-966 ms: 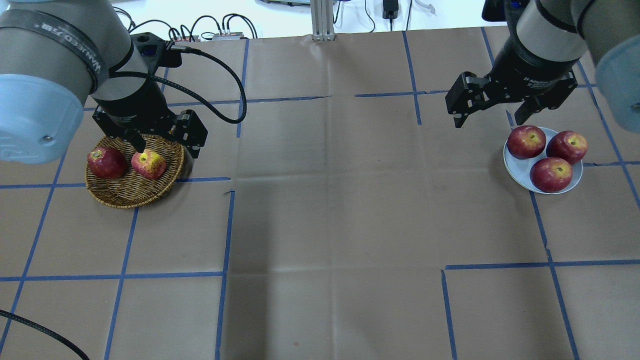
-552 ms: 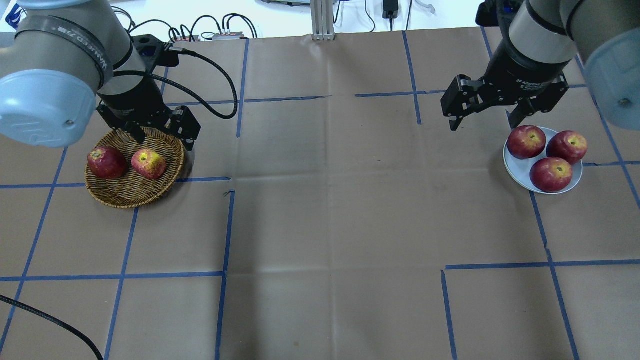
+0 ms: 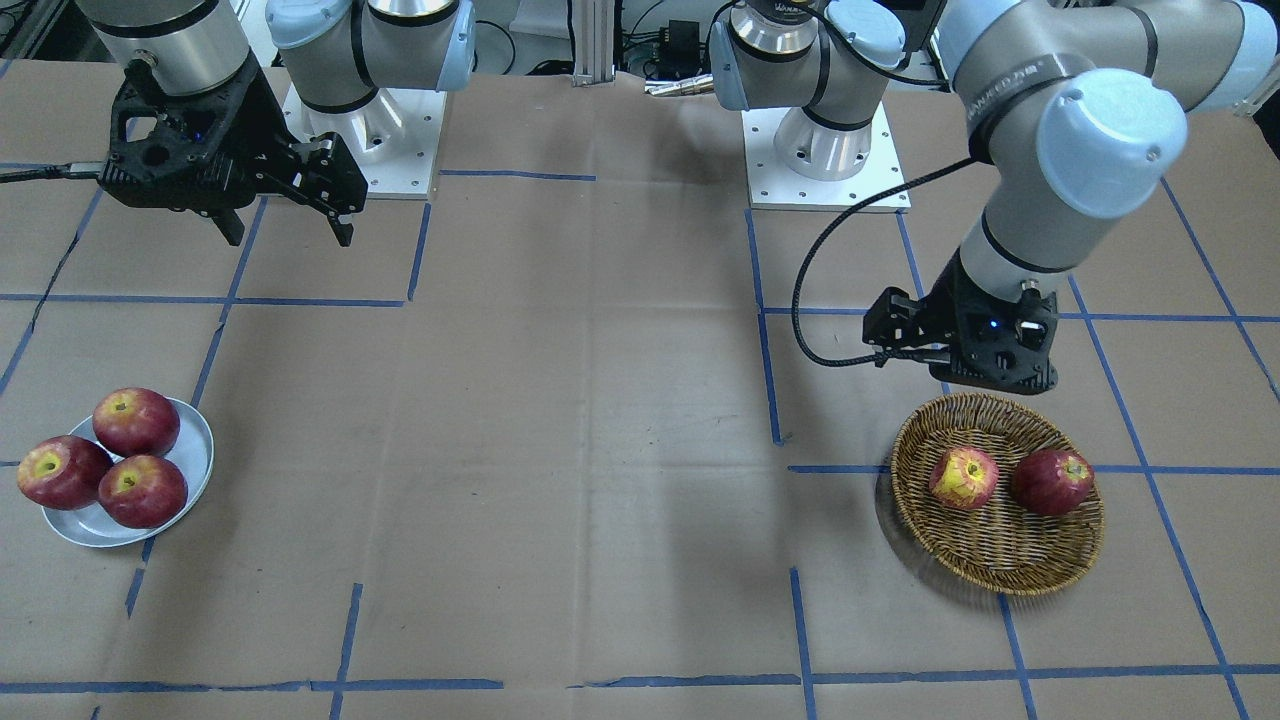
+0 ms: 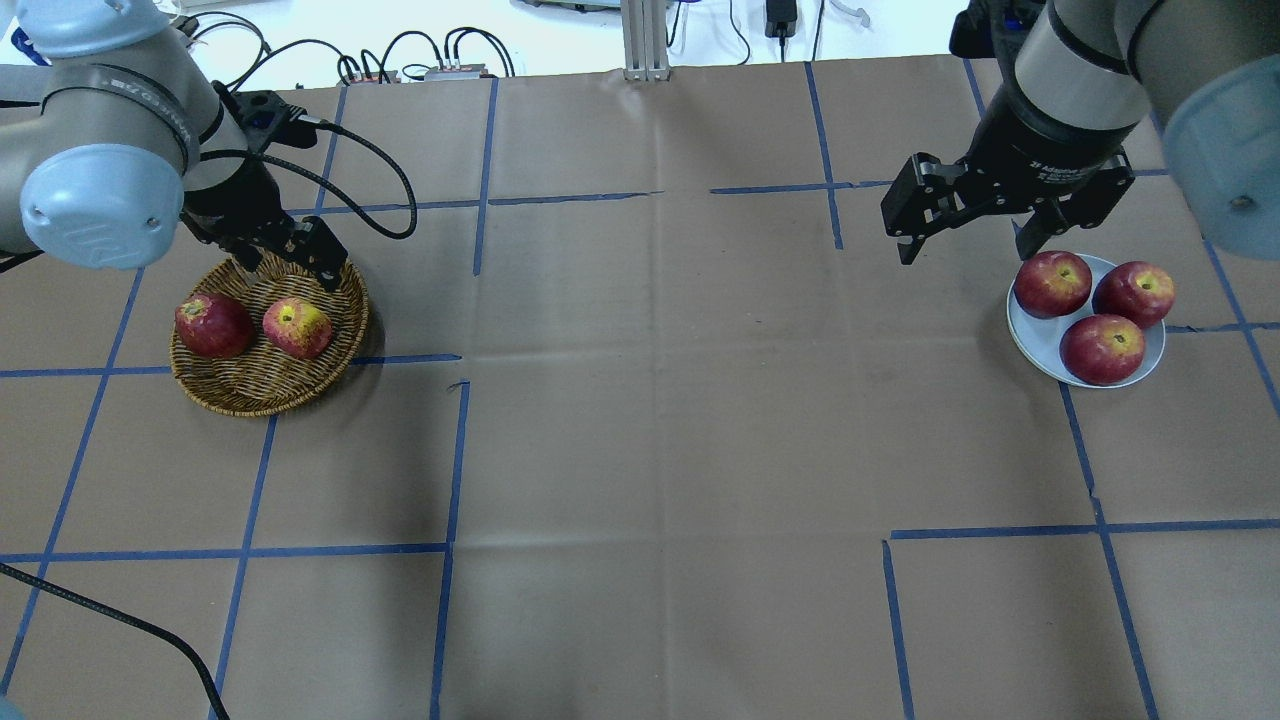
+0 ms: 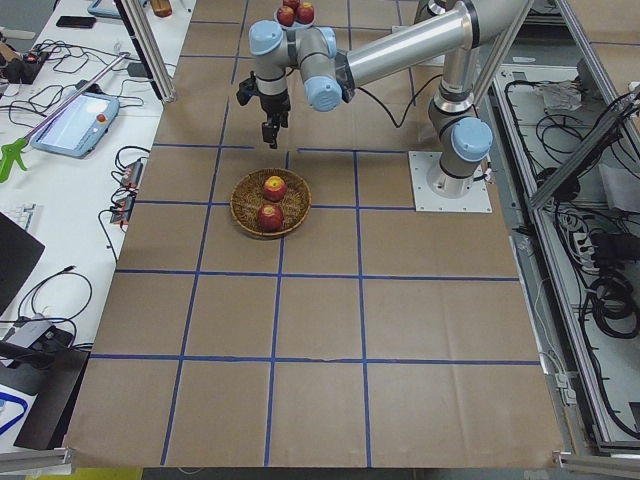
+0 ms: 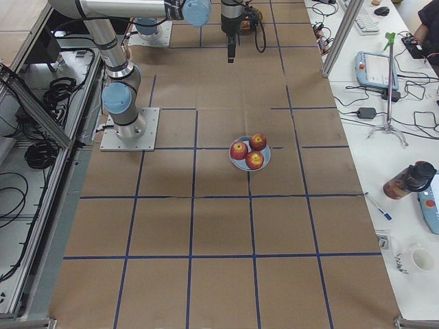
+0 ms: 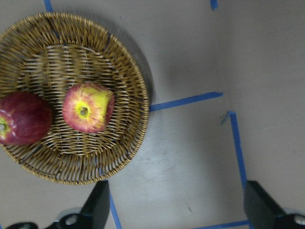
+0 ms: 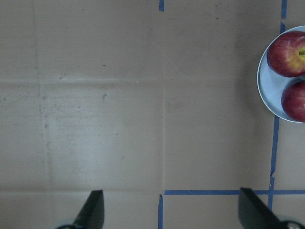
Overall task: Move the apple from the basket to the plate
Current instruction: 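Close the left gripper on the yellow-red apple and lift it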
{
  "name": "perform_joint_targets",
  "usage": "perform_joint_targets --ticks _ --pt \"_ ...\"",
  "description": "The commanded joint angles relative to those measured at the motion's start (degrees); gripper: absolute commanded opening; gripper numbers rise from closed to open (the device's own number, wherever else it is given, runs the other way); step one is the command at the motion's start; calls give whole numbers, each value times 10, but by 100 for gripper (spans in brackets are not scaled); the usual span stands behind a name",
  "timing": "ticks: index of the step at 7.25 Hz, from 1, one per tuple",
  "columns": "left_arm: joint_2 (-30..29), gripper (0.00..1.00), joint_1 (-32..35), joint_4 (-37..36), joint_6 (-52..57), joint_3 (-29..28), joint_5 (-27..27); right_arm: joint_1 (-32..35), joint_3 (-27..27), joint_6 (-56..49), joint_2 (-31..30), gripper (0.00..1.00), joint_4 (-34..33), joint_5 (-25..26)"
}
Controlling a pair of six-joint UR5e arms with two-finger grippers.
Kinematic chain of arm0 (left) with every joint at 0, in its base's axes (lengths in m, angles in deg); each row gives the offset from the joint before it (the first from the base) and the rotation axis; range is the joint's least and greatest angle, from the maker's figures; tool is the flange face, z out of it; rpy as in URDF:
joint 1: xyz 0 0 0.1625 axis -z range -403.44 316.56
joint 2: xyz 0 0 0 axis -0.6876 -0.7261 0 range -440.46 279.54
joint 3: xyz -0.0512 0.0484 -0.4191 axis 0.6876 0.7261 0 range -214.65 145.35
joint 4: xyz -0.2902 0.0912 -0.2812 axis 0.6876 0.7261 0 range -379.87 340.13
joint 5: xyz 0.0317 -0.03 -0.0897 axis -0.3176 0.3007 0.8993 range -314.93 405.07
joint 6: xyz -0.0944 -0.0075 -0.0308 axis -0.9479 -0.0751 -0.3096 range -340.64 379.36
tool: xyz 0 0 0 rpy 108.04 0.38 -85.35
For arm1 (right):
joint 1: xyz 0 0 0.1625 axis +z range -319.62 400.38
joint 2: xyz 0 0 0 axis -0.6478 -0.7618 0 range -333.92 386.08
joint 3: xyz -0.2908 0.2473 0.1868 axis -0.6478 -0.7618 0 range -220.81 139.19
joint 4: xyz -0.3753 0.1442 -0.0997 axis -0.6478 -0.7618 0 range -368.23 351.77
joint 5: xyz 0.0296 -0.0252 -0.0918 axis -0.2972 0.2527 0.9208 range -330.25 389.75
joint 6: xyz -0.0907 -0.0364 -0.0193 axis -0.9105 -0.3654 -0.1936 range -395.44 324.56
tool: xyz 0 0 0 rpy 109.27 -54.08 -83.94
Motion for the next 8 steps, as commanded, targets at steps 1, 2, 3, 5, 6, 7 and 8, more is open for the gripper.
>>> perform_joint_targets --ticks 1,2,3,5,6,7,8 --pt "-72 99 -35 -60 36 0 2 0 1 0 1 100 -1 -2" --pt "-89 99 -41 -85 37 1 3 -1 -1 0 0 100 -6 -3" --pt "-107 99 -45 -100 39 1 3 0 0 0 1 100 -11 -3" --pt "-138 99 -51 -118 39 14 2 0 -7 0 16 100 -12 4" --pt "-145 94 -53 -118 39 15 4 0 -7 0 16 100 -12 0" --pt "-145 63 -53 -118 38 16 3 0 -7 0 16 100 -12 -2" --pt "-139 45 -51 -117 38 17 1 0 -6 0 16 100 -12 -3"
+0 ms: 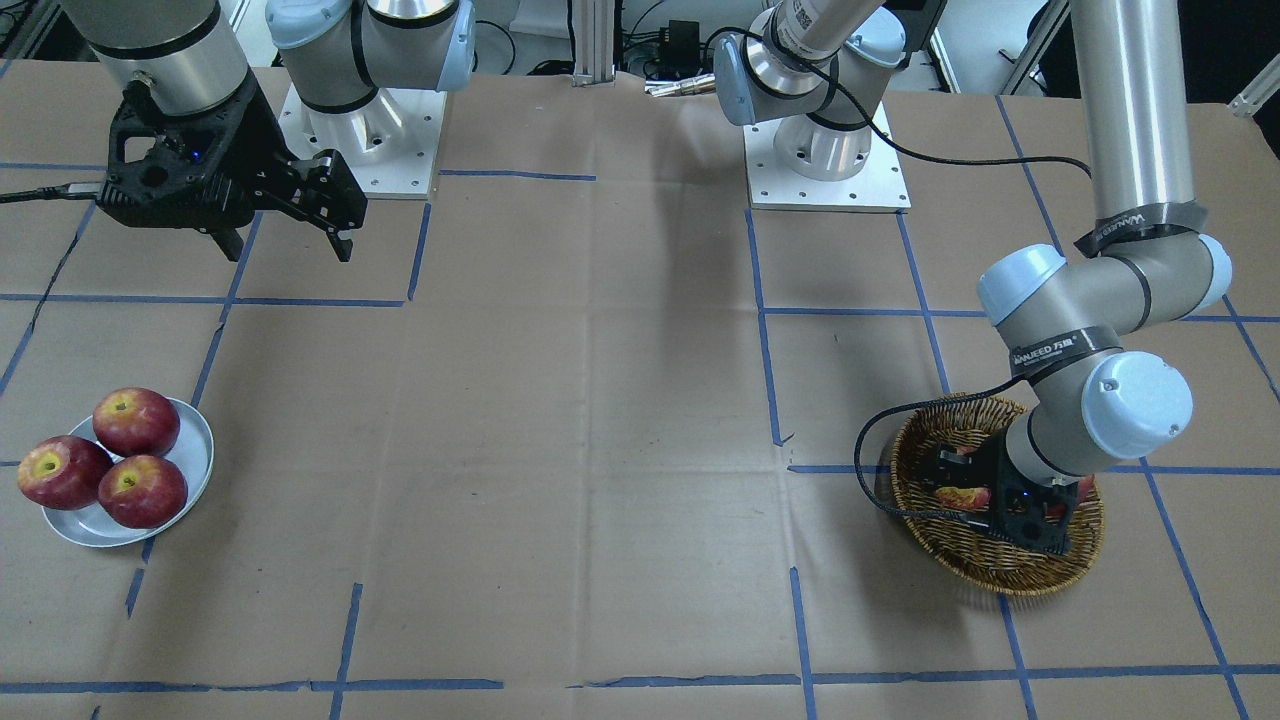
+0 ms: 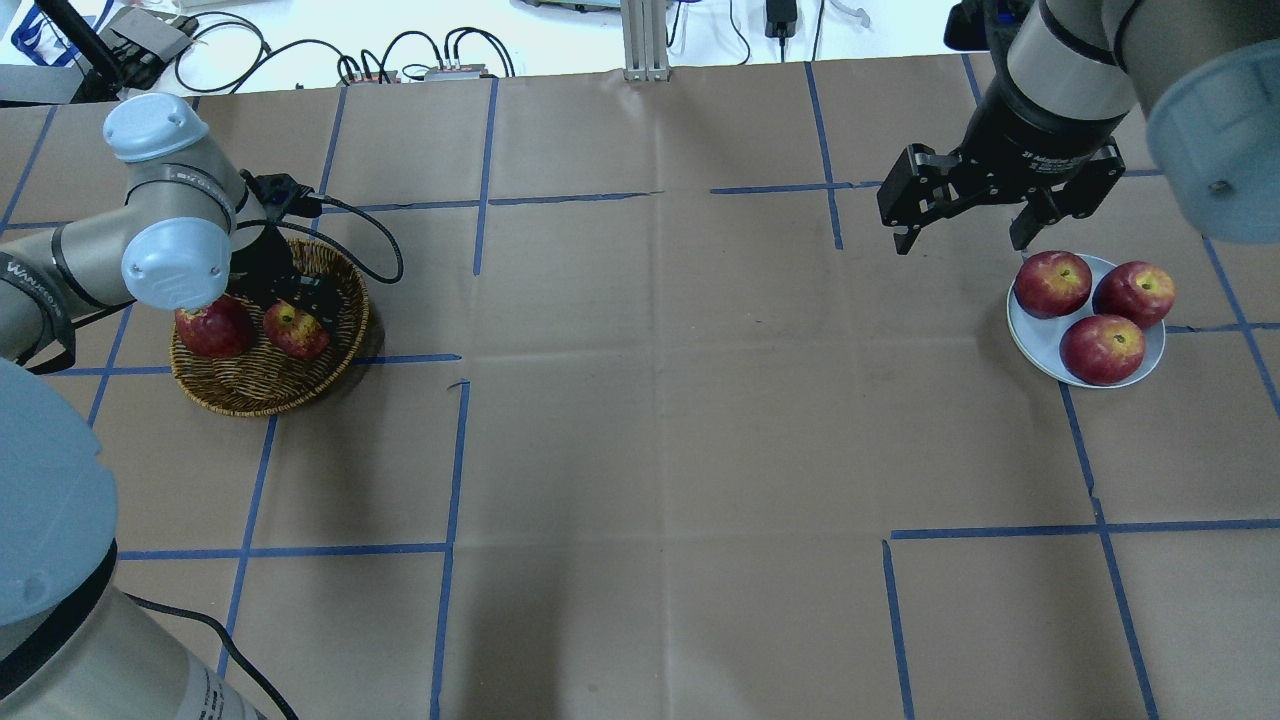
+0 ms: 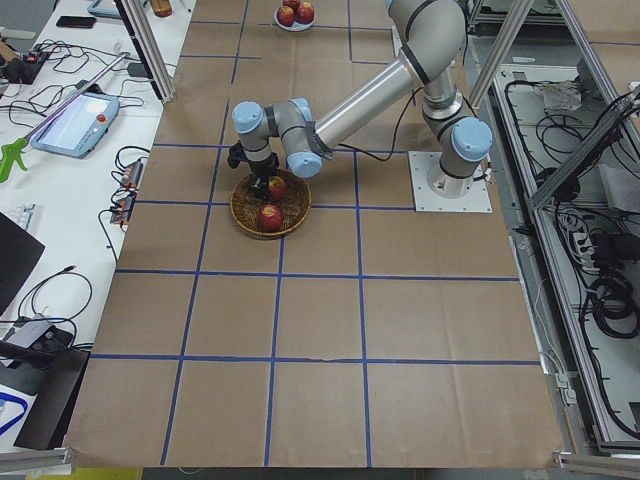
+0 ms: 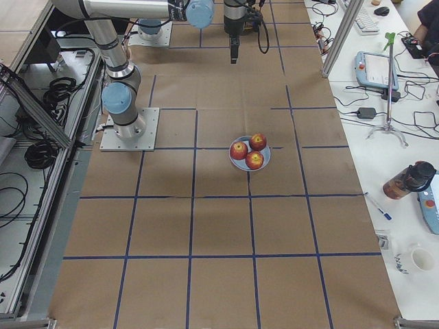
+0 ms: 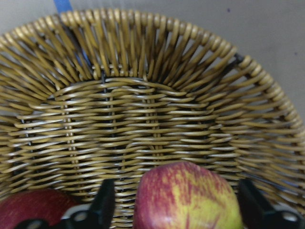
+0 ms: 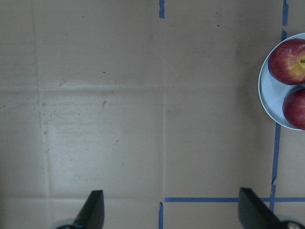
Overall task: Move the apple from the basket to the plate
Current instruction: 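Close the left gripper on the yellow-red apple and lift it, then carry the apple with the left gripper to the table center and release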
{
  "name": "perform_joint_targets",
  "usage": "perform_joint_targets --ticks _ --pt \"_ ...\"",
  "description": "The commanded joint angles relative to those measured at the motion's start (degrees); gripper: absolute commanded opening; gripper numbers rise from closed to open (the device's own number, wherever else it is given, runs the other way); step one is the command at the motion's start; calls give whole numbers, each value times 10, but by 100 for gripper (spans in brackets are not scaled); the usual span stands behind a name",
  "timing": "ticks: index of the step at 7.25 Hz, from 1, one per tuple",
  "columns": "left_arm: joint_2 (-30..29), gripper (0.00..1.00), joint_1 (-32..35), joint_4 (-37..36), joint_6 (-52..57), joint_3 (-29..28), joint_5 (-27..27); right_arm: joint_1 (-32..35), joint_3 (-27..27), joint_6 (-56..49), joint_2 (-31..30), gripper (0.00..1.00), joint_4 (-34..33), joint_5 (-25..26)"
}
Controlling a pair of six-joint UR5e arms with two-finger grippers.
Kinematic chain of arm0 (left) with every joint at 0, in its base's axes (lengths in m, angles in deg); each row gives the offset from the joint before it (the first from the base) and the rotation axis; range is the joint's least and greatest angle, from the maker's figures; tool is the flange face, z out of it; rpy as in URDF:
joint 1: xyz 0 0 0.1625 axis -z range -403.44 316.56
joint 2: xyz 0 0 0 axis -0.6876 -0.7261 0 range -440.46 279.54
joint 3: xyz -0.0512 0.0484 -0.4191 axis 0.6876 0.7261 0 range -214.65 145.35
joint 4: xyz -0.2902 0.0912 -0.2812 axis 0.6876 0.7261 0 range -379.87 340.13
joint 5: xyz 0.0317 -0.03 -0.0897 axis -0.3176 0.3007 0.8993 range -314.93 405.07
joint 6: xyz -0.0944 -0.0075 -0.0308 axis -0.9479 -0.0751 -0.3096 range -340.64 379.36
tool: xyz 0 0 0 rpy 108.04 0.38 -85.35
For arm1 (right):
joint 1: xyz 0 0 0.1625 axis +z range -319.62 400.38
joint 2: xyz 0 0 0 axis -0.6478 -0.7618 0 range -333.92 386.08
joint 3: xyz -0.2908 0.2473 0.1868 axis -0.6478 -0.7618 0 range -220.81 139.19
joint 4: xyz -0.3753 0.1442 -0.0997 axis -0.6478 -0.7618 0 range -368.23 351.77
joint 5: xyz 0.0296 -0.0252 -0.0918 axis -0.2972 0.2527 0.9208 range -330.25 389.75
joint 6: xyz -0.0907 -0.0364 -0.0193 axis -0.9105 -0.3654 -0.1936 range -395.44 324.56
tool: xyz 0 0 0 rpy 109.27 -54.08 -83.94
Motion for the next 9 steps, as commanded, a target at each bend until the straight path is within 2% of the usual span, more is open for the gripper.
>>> perform_joint_targets --ticks 1,3,5,9 --pt "9 39 4 5 0 1 -4 0 1 0 0 100 0 3" --pt "59 38 25 58 -20 -31 -4 0 1 0 0 100 0 2" --pt "72 38 134 90 -148 -70 -11 0 2 0 0 100 -1 2" --pt "-4 38 309 83 -391 -127 0 0 2 0 0 100 -1 0"
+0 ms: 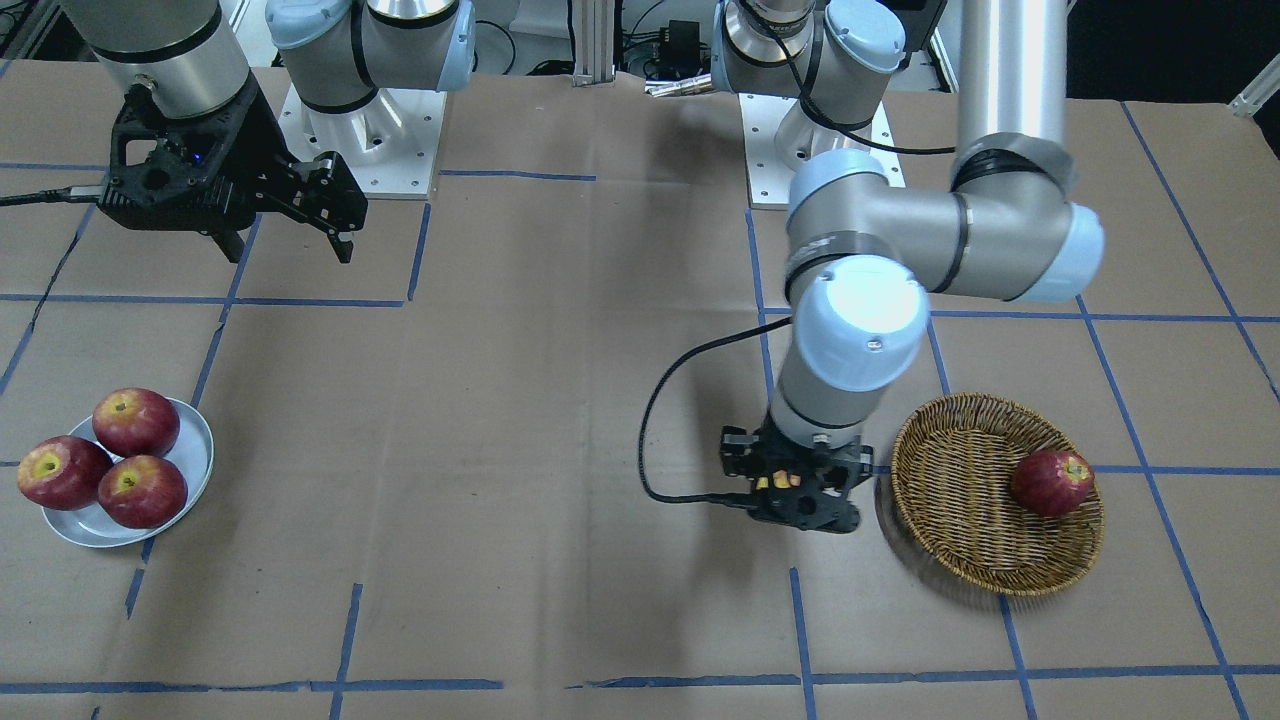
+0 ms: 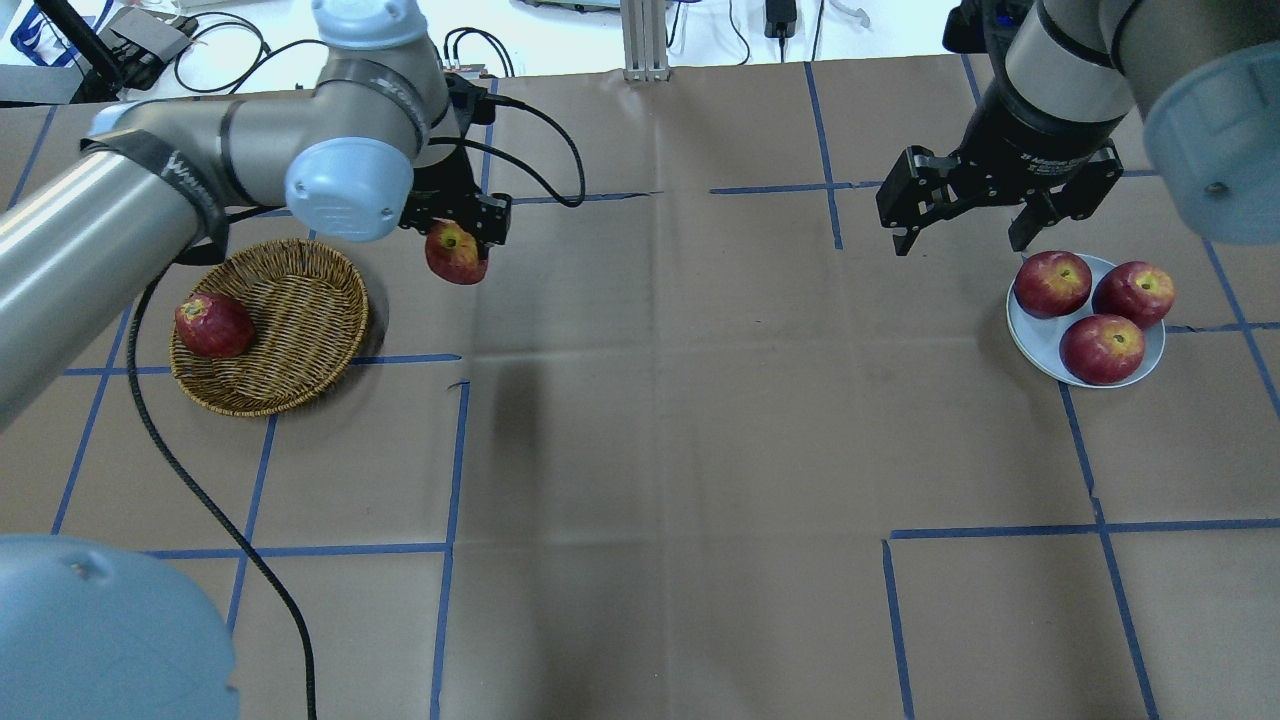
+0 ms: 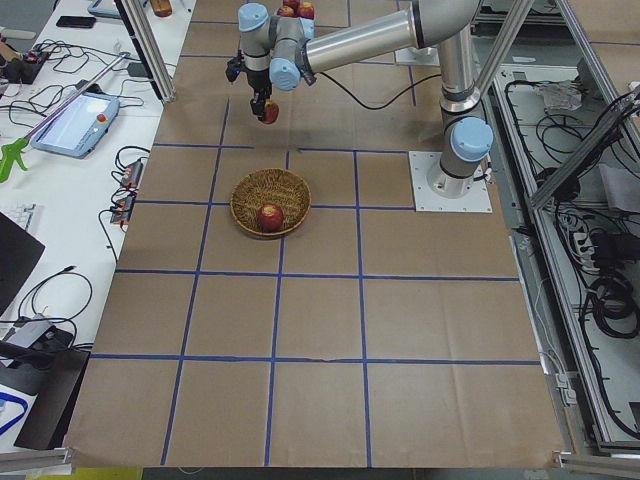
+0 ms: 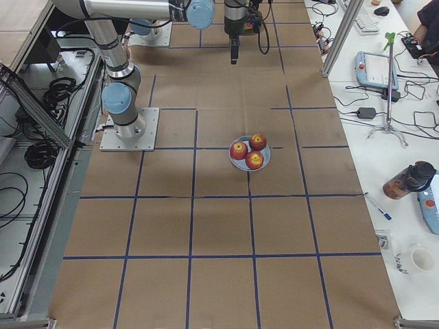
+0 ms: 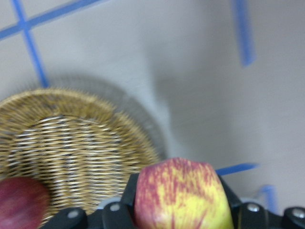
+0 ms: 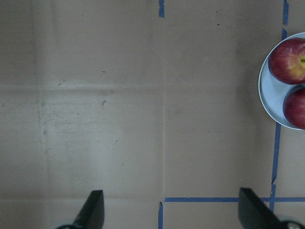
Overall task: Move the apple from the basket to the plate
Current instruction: 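Carry the apple with the left gripper to the table center and release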
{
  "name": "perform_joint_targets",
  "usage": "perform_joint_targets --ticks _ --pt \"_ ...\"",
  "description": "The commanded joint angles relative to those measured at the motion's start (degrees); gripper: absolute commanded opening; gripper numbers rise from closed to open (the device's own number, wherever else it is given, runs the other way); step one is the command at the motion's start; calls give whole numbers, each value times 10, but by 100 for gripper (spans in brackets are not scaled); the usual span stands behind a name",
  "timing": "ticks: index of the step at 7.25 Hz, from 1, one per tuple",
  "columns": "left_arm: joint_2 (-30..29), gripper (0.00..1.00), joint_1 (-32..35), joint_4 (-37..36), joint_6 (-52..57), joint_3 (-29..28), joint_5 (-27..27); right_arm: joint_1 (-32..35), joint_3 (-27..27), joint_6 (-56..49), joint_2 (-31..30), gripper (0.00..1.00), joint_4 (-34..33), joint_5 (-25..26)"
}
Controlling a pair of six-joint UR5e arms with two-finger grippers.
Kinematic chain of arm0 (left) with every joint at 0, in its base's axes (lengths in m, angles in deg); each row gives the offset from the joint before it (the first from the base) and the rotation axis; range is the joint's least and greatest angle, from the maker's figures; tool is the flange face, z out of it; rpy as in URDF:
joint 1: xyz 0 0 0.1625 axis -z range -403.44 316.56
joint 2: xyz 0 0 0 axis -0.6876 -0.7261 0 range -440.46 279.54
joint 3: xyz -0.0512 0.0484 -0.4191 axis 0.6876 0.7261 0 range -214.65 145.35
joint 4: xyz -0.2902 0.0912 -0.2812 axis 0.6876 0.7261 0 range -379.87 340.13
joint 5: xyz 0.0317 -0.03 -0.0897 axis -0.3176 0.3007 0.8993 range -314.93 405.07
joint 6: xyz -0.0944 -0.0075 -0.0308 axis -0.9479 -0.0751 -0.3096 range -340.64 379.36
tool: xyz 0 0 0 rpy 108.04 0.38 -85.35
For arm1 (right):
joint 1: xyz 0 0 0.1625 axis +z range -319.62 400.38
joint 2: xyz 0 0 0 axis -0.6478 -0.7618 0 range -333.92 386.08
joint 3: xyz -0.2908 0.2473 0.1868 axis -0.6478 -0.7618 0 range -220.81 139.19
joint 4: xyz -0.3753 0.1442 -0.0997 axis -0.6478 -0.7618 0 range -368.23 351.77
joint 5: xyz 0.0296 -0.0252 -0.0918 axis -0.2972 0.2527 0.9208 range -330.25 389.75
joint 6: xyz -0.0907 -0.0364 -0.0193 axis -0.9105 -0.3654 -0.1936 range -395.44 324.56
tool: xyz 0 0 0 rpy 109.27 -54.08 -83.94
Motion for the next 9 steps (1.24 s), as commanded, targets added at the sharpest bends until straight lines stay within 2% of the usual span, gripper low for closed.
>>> perform_joint_targets --ticks 1,3,5,6,7,8,9 --pt "-64 38 88 -7 -93 -37 7 0 0 0 1 100 0 -1" --pt "-129 38 139 -7 -132 -96 6 0 2 0 0 100 0 -2" --pt "-142 40 146 -8 -132 -101 22 0 1 0 0 100 -1 -2" --pt "-145 52 145 -12 -132 -96 32 0 1 0 0 100 -1 -2" --pt "-145 81 145 -12 -132 -95 33 0 2 0 0 100 -1 -2" --pt "-143 98 144 -12 -132 -93 33 0 2 0 0 100 -1 -2" --pt "-136 99 141 -12 -128 -94 34 0 2 0 0 100 0 -3"
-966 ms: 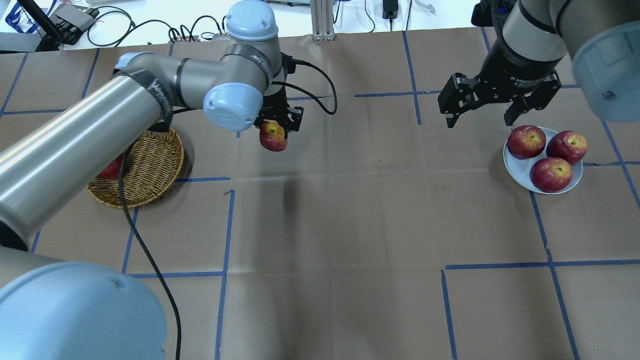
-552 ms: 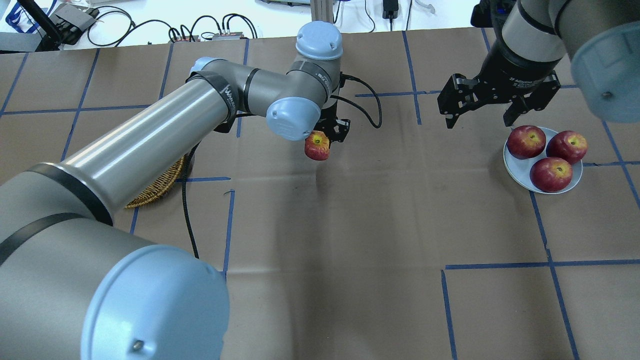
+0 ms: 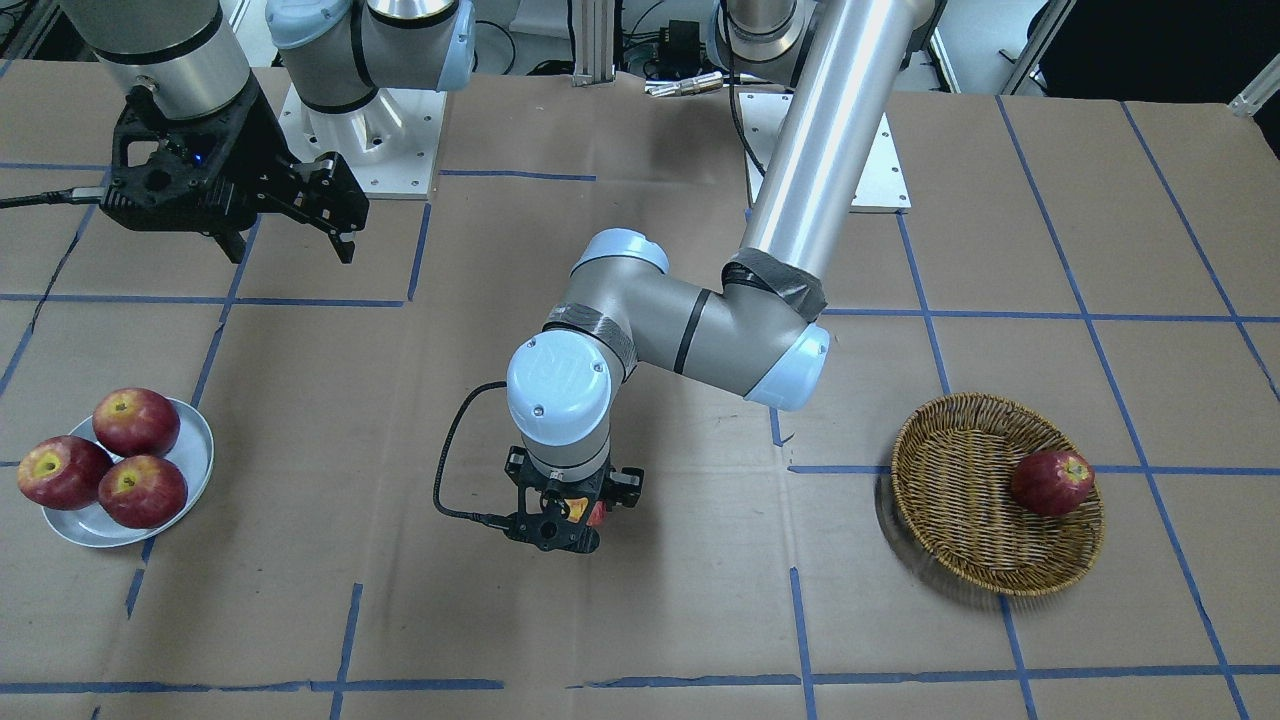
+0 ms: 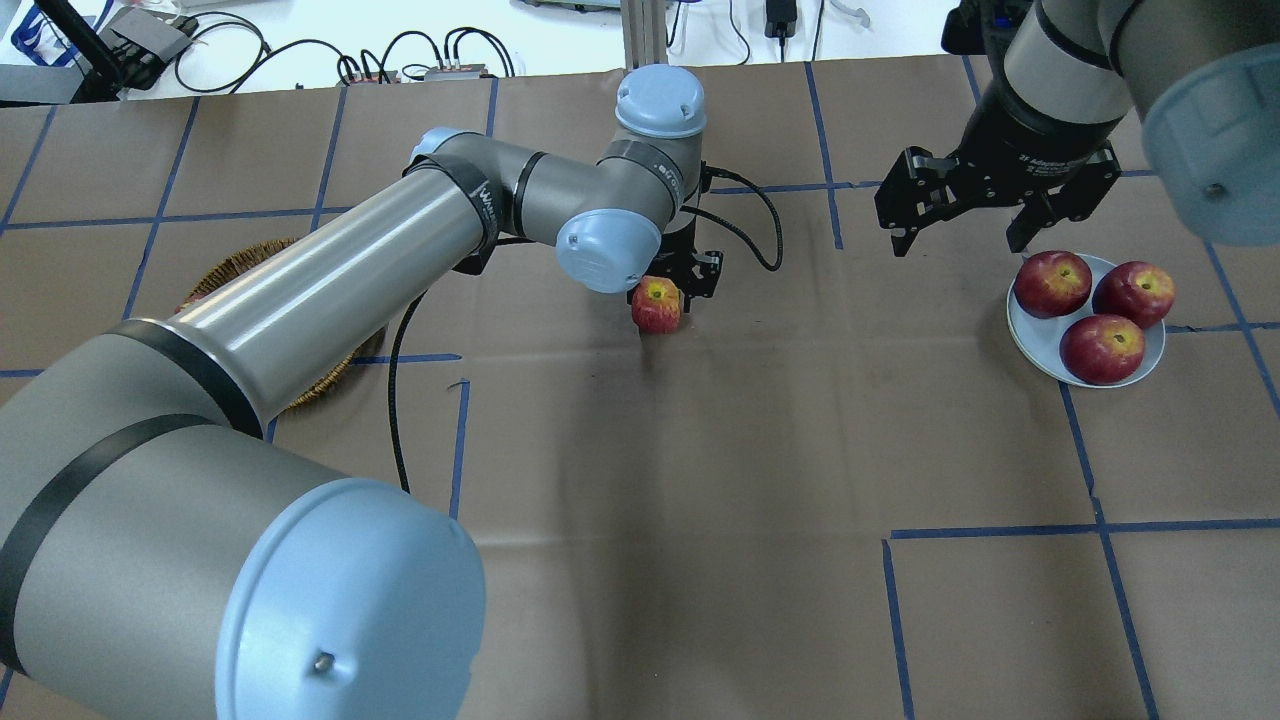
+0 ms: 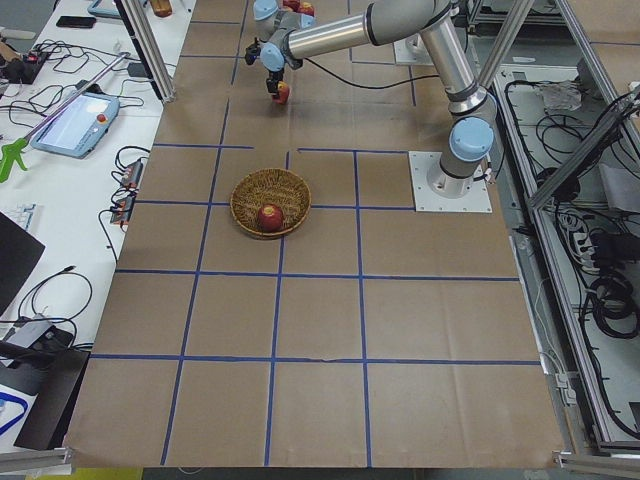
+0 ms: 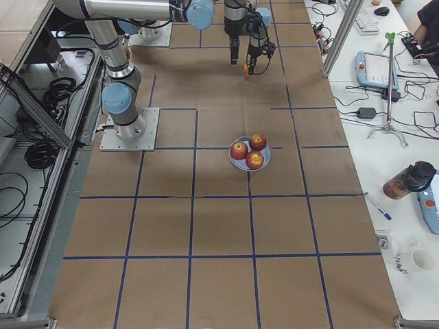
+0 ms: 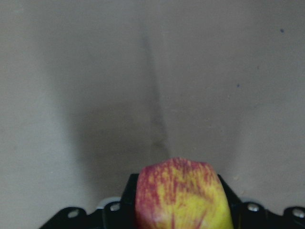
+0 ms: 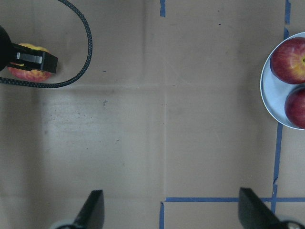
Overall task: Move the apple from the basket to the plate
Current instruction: 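Carry the apple with the left gripper to the table center and release, then raise the left gripper away while the right gripper moves toward the apple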
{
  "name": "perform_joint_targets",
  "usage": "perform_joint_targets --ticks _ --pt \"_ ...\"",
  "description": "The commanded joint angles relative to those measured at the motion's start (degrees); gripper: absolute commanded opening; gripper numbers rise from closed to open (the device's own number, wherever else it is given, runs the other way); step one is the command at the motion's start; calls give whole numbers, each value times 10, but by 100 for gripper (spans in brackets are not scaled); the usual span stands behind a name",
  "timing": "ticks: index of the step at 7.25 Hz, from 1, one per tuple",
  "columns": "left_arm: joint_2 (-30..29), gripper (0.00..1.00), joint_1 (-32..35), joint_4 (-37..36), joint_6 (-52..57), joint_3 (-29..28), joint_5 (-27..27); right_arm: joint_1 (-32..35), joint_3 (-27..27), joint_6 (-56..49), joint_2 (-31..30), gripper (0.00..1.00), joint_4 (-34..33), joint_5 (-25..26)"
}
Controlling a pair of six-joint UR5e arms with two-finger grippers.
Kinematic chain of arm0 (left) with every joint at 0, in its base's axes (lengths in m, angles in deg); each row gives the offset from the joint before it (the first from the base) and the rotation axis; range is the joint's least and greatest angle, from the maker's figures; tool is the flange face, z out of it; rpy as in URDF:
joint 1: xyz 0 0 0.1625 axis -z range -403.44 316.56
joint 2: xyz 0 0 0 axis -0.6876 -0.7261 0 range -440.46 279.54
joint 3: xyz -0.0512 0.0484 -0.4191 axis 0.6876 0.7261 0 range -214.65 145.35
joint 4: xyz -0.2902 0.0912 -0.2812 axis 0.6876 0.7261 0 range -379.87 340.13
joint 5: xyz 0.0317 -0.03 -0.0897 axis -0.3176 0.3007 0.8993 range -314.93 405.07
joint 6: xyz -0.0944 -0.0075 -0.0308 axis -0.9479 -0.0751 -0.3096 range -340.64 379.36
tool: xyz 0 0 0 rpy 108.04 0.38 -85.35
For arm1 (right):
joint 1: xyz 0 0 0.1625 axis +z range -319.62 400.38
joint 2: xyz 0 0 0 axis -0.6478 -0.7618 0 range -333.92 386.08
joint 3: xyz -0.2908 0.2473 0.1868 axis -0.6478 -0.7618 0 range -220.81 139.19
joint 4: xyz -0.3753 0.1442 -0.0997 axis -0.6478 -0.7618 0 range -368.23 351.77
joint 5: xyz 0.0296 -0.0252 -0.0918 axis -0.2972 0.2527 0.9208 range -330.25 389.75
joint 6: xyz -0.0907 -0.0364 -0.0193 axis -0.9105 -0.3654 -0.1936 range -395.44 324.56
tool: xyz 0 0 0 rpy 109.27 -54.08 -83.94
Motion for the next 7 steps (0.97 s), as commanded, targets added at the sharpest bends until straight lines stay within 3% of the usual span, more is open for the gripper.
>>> perform_joint_targets --ticks 1,3,5,7 --pt "16 99 -3 12 4 -13 -1 0 0 0 0 100 0 0" --pt "100 99 -39 78 11 -12 -6 0 1 0 1 100 1 0" --pt "227 99 -126 207 108 -9 -6 0 -3 0 0 100 1 -1" --pt "306 99 -157 314 121 -11 -7 1 -5 1 9 100 -10 -1"
